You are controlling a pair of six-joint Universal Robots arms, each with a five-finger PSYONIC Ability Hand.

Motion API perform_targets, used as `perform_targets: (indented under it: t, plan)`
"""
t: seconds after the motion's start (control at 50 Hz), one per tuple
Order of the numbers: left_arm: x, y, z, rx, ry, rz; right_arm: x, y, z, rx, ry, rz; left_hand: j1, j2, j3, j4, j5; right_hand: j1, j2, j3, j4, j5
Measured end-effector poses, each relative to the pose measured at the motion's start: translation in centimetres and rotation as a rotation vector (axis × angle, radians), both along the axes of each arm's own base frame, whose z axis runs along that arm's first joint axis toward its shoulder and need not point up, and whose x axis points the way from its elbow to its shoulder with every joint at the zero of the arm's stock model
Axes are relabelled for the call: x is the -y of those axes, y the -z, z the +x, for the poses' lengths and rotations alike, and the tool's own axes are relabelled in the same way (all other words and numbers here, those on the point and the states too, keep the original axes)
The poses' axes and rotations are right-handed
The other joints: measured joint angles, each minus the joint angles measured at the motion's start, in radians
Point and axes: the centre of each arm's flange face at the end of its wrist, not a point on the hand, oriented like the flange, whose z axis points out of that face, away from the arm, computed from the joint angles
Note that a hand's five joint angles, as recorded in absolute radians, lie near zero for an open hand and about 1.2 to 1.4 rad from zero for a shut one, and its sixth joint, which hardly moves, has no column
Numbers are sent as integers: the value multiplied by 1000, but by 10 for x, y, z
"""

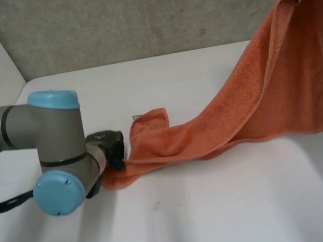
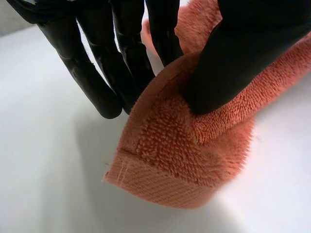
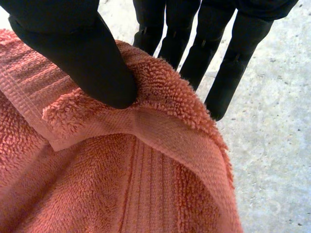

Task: Fold the laundry.

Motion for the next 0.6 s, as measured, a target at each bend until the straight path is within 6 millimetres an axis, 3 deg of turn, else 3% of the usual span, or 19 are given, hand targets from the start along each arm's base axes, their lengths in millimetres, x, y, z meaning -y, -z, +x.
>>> perform_targets:
  t: [0.06, 0.1, 0.12, 0.16, 0.24, 0.3, 0.36, 0.4, 0.46, 0.52, 0.6]
  plan:
    - [14, -14, 0, -4, -17, -66, 11, 5, 6, -10, 10, -18, 0, 0, 0, 0, 0, 0, 0, 0, 0, 0]
    - [30, -36, 2, -23, -43, -153, 22, 7, 11, -17, 28, -52, 0, 0, 1, 1, 0, 0, 0, 0, 0, 0]
    - [44, -59, 5, -51, -67, -243, 32, 7, 14, -20, 53, -94, 0, 0, 1, 1, 0, 0, 0, 1, 1, 0]
    - [57, -84, 8, -87, -92, -342, 41, 5, 16, -19, 77, -136, 0, 1, 1, 1, 0, 3, 0, 4, 3, 0]
    - [88, -180, 25, -227, -169, -700, 78, -8, 20, 16, 187, -336, 0, 1, 1, 1, 0, 3, 0, 5, 4, 0]
    - [93, -245, 40, -322, -205, -949, 96, -21, 21, 61, 238, -472, 0, 1, 1, 1, 0, 3, 0, 5, 4, 0]
    - [90, -277, 48, -362, -210, -1074, 102, -26, 23, 87, 228, -538, 0, 1, 1, 1, 0, 3, 0, 5, 4, 0]
    - [89, -285, 51, -367, -206, -1114, 105, -25, 27, 98, 180, -553, 0, 1, 1, 1, 0, 3, 0, 5, 4, 0]
    - [90, -282, 54, -353, -203, -1109, 105, -16, 31, 94, 110, -526, 0, 1, 1, 1, 0, 3, 0, 5, 4, 0]
    - [95, -259, 61, -307, -211, -1037, 103, 6, 37, 72, 10, -432, 0, 1, 1, 1, 0, 3, 0, 5, 4, 0]
    - [102, -205, 74, -224, -230, -876, 96, 59, 37, 18, -120, -206, 0, 1, 1, 1, 0, 3, 0, 5, 4, 0]
